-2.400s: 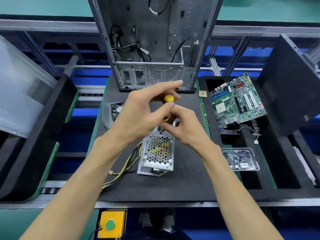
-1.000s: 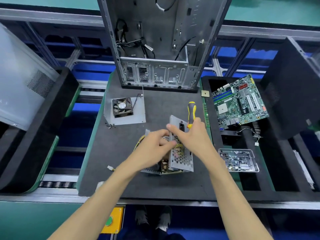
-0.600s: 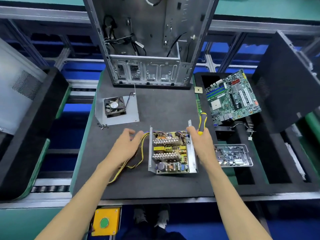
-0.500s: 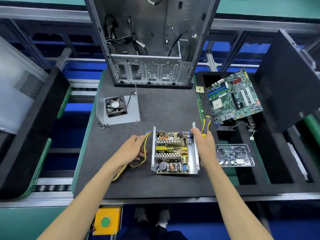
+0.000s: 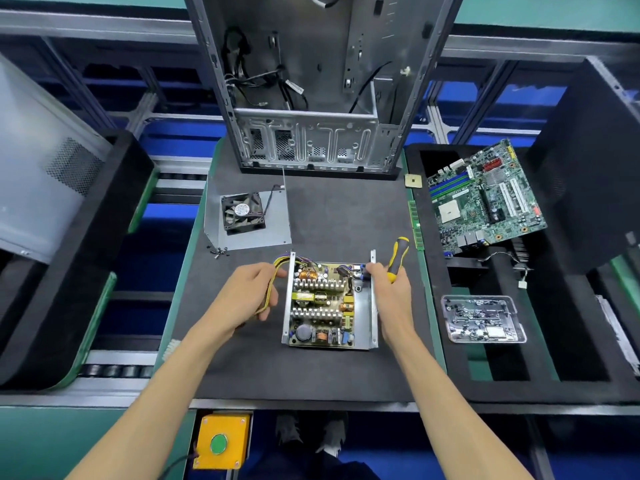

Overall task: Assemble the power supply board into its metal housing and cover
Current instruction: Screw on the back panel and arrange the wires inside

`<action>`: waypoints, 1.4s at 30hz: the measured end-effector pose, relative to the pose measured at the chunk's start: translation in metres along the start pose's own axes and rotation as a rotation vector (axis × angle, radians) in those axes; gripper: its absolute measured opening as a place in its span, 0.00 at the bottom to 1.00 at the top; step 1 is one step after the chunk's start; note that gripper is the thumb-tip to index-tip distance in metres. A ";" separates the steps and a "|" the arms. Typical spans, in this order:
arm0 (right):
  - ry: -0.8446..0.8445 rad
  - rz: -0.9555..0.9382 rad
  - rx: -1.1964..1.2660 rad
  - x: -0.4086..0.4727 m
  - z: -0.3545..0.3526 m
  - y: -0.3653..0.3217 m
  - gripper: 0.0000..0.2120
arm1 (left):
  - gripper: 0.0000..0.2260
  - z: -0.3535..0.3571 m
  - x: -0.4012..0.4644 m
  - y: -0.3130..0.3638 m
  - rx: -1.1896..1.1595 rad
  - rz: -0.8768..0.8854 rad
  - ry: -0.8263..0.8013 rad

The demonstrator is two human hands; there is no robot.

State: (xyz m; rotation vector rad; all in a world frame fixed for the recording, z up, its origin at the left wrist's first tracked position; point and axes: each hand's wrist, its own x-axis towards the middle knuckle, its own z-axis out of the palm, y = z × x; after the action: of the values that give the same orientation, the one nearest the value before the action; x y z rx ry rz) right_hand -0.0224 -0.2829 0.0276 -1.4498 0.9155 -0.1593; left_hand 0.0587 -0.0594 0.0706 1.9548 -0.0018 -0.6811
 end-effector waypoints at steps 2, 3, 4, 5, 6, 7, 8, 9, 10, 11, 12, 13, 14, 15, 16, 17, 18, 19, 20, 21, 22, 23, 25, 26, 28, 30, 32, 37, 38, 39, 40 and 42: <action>0.011 -0.016 -0.036 0.002 0.005 0.000 0.19 | 0.14 -0.004 0.000 -0.008 0.057 -0.022 -0.011; 0.013 -0.029 -0.066 0.002 0.006 -0.001 0.18 | 0.14 -0.005 0.000 -0.011 0.082 -0.033 -0.018; 0.010 -0.048 -0.110 0.003 0.007 -0.003 0.18 | 0.15 -0.006 0.002 -0.014 0.126 -0.034 -0.015; 0.004 -0.072 -0.166 0.004 0.006 -0.005 0.17 | 0.15 -0.006 0.005 -0.017 0.198 -0.024 -0.004; 0.004 -0.105 -0.240 0.007 0.005 -0.006 0.16 | 0.15 -0.007 0.007 -0.018 0.267 -0.014 0.003; 0.016 -0.150 -0.328 0.011 0.002 -0.008 0.16 | 0.14 -0.007 0.009 -0.018 0.295 -0.010 0.001; 0.035 -0.192 -0.422 0.015 -0.001 -0.010 0.16 | 0.14 -0.007 0.010 -0.018 0.282 -0.012 -0.012; 0.050 -0.212 -0.503 0.019 -0.003 -0.014 0.16 | 0.13 -0.007 0.012 -0.018 0.261 -0.017 -0.027; 0.053 -0.211 -0.557 0.022 -0.004 -0.018 0.16 | 0.14 -0.008 0.013 -0.017 0.248 -0.021 -0.039; 0.036 -0.208 -0.584 0.026 -0.004 -0.024 0.14 | 0.14 -0.010 0.014 -0.016 0.243 -0.025 -0.049; 0.005 -0.222 -0.600 0.030 -0.003 -0.029 0.13 | 0.16 -0.012 0.015 -0.015 0.246 -0.018 -0.055; -0.033 -0.259 -0.616 0.035 0.001 -0.035 0.11 | 0.17 -0.015 0.017 -0.014 0.253 -0.005 -0.057; -0.068 -0.307 -0.639 0.040 0.006 -0.042 0.11 | 0.18 -0.018 0.018 -0.013 0.265 0.010 -0.048; -0.098 -0.358 -0.664 0.046 0.012 -0.050 0.10 | 0.17 -0.021 0.021 -0.012 0.279 0.020 -0.024; -0.123 -0.409 -0.700 0.052 0.019 -0.057 0.09 | 0.16 -0.025 0.024 -0.011 0.282 0.026 0.010; -0.148 -0.455 -0.742 0.058 0.027 -0.064 0.08 | 0.14 -0.029 0.029 -0.011 0.272 0.028 0.047; -0.176 -0.491 -0.792 0.064 0.036 -0.070 0.06 | 0.13 -0.033 0.033 -0.011 0.251 0.030 0.087; -0.202 -0.515 -0.844 0.071 0.046 -0.075 0.04 | 0.11 -0.037 0.037 -0.012 0.223 0.027 0.128; -0.224 -0.527 -0.895 0.076 0.055 -0.078 0.04 | 0.10 -0.042 0.040 -0.012 0.196 0.024 0.171; -0.240 -0.527 -0.935 0.081 0.064 -0.081 0.06 | 0.10 -0.048 0.043 -0.013 0.180 0.022 0.214; -0.251 -0.515 -0.963 0.086 0.073 -0.083 0.07 | 0.09 -0.053 0.045 -0.013 0.172 0.022 0.252; -0.255 -0.502 -0.982 0.090 0.080 -0.084 0.08 | 0.09 -0.058 0.046 -0.014 0.169 0.024 0.283; -0.255 -0.475 -1.023 0.096 0.093 -0.085 0.09 | 0.08 -0.066 0.048 -0.013 0.170 0.036 0.321; -0.255 -0.453 -1.060 0.099 0.098 -0.085 0.08 | 0.07 -0.069 0.049 -0.012 0.175 0.043 0.329; -0.264 -0.393 -1.162 0.103 0.105 -0.083 0.06 | 0.07 -0.072 0.052 -0.007 0.182 0.058 0.336; -0.276 -0.339 -1.226 0.105 0.109 -0.080 0.06 | 0.06 -0.070 0.058 -0.003 0.218 0.083 0.337; -0.277 -0.317 -1.224 0.107 0.111 -0.076 0.08 | 0.06 -0.066 0.065 0.002 0.263 0.133 0.332; -0.274 -0.298 -1.179 0.110 0.112 -0.071 0.11 | 0.20 -0.054 0.097 0.014 0.550 0.310 0.315; -0.272 -0.300 -1.165 0.110 0.112 -0.071 0.11 | 0.24 -0.055 0.106 0.016 0.633 0.315 0.308; -0.269 -0.301 -1.149 0.110 0.111 -0.070 0.11 | 0.29 -0.055 0.116 0.018 0.707 0.298 0.285; -0.272 -0.303 -1.133 0.110 0.111 -0.070 0.10 | 0.34 -0.055 0.126 0.020 0.772 0.263 0.253; -0.282 -0.293 -1.108 0.111 0.109 -0.069 0.09 | 0.42 -0.055 0.144 0.019 0.883 0.191 0.197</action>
State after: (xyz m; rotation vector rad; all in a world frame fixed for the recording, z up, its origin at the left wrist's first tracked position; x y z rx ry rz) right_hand 0.1477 -0.2772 0.0255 -2.5463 0.5350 0.4002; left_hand 0.2103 -0.0644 0.0381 2.8095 -0.4269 -0.3721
